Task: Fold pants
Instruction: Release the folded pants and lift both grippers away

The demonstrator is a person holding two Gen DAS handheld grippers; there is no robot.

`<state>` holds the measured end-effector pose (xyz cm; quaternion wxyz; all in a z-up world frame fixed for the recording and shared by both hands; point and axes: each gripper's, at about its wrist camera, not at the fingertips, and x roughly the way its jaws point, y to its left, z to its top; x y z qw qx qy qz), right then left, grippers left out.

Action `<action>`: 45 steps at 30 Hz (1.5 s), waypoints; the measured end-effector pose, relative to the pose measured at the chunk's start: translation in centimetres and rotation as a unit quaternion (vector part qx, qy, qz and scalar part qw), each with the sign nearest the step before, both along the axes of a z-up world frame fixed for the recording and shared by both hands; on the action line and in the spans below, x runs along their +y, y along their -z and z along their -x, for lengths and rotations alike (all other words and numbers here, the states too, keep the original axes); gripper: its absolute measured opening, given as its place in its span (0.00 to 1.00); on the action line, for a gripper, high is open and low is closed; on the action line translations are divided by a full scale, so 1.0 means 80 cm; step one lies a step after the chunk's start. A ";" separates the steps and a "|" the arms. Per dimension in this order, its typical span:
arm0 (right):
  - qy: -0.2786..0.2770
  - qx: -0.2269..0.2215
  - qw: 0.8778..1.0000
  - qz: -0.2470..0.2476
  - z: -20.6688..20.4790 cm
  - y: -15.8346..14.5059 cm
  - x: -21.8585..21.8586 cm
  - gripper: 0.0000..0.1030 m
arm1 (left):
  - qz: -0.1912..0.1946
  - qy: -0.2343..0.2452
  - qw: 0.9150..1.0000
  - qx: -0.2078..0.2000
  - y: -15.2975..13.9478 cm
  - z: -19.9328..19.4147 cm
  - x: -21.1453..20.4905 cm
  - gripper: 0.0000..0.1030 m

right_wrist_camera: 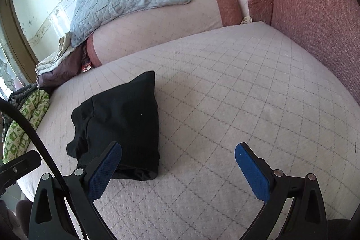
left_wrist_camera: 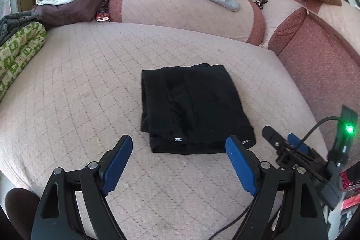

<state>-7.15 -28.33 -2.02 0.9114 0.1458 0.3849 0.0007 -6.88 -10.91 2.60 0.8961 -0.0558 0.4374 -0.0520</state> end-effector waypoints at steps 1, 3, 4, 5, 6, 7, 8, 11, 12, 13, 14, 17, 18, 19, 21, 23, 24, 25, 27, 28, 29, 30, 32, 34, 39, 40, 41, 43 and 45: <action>-0.004 -0.002 1.000 0.003 0.001 -0.001 0.004 1.00 | -0.006 -0.002 1.000 0.000 0.000 0.000 0.001 0.82; -0.010 -0.007 1.000 0.006 0.002 -0.003 0.008 1.00 | -0.021 -0.005 1.000 -0.002 0.003 0.003 0.001 0.82; -0.015 -0.009 1.000 0.007 0.003 -0.004 0.011 1.00 | -0.030 -0.006 1.000 -0.002 0.005 0.004 0.002 0.82; -0.020 -0.012 1.000 0.007 0.004 -0.005 0.014 1.00 | -0.035 -0.008 0.999 -0.001 0.007 0.005 0.002 0.82; -0.023 -0.013 1.000 0.007 0.005 -0.005 0.016 1.00 | -0.038 -0.009 0.999 0.001 0.010 0.006 0.003 0.82; -0.027 -0.012 1.000 0.011 0.004 -0.004 0.020 1.00 | -0.038 -0.009 0.999 0.006 0.013 0.005 0.003 0.82; -0.030 -0.009 0.999 0.013 0.003 -0.003 0.022 1.00 | -0.036 -0.009 0.999 0.011 0.016 0.005 0.004 0.82; -0.033 -0.004 0.999 0.014 0.002 0.000 0.026 1.00 | -0.035 -0.011 0.999 0.018 0.020 0.003 0.004 0.82; -0.032 -0.005 0.999 0.014 0.003 0.000 0.026 1.00 | -0.037 -0.011 0.999 0.018 0.021 0.003 0.003 0.82; -0.032 -0.005 0.999 0.014 0.003 0.000 0.026 1.00 | -0.039 -0.010 0.999 0.018 0.021 0.003 0.002 0.82; -0.031 -0.006 0.999 0.015 0.004 0.000 0.026 1.00 | -0.040 -0.009 0.999 0.018 0.021 0.004 0.002 0.82; -0.030 -0.003 0.999 0.010 0.003 0.002 0.025 1.00 | -0.046 -0.009 0.999 0.017 0.020 0.005 0.001 0.82; -0.030 -0.001 1.000 0.008 0.002 0.002 0.025 1.00 | -0.048 -0.009 0.999 0.017 0.020 0.005 0.002 0.82; -0.029 0.000 1.000 0.007 0.002 0.003 0.025 1.00 | -0.050 -0.009 0.999 0.017 0.020 0.005 0.002 0.82; -0.029 0.001 1.000 0.005 0.003 0.003 0.025 1.00 | -0.054 -0.011 0.998 0.017 0.021 0.005 0.003 0.82; -0.030 0.000 1.000 0.007 0.003 0.003 0.025 1.00 | -0.057 -0.012 0.998 0.020 0.023 0.004 0.004 0.82; -0.030 0.000 1.000 0.007 0.003 0.003 0.025 1.00 | -0.058 -0.013 0.998 0.022 0.024 0.004 0.004 0.82; -0.031 0.001 1.000 0.008 0.003 0.004 0.025 1.00 | -0.061 -0.015 0.998 0.024 0.025 0.004 0.004 0.82; -0.031 0.003 0.999 0.008 0.003 0.005 0.025 1.00 | -0.065 -0.017 0.997 0.028 0.027 0.004 0.004 0.82; -0.031 0.003 0.999 0.008 0.003 0.005 0.026 1.00 | -0.069 -0.018 0.997 0.029 0.028 0.004 0.004 0.82; -0.031 0.004 0.999 0.008 0.003 0.005 0.026 1.00 | -0.072 -0.019 0.997 0.030 0.029 0.004 0.005 0.82; -0.031 0.005 0.999 0.008 0.003 0.006 0.027 1.00 | -0.075 -0.020 0.996 0.032 0.031 0.004 0.005 0.82; -0.032 0.006 0.999 0.008 0.003 0.007 0.027 1.00 | -0.076 -0.021 0.996 0.035 0.032 0.004 0.007 0.82; -0.032 0.007 0.999 0.009 0.003 0.008 0.028 1.00 | -0.076 -0.022 0.996 0.037 0.033 0.003 0.009 0.82; -0.032 0.009 0.999 0.008 0.002 0.008 0.028 1.00 | -0.077 -0.021 0.996 0.045 0.037 0.001 0.010 0.82; -0.032 0.009 0.999 0.008 0.003 0.008 0.028 1.00 | -0.077 -0.020 0.996 0.046 0.038 0.002 0.010 0.82; -0.031 0.009 0.999 0.008 0.002 0.009 0.028 1.00 | -0.077 -0.019 0.996 0.047 0.039 0.001 0.011 0.82; -0.031 0.011 0.999 0.007 0.002 0.010 0.028 1.00 | -0.076 -0.019 0.996 0.050 0.041 0.001 0.011 0.82; -0.032 0.013 0.999 0.007 0.001 0.011 0.028 1.00 | -0.075 -0.019 0.996 0.051 0.042 0.001 0.010 0.82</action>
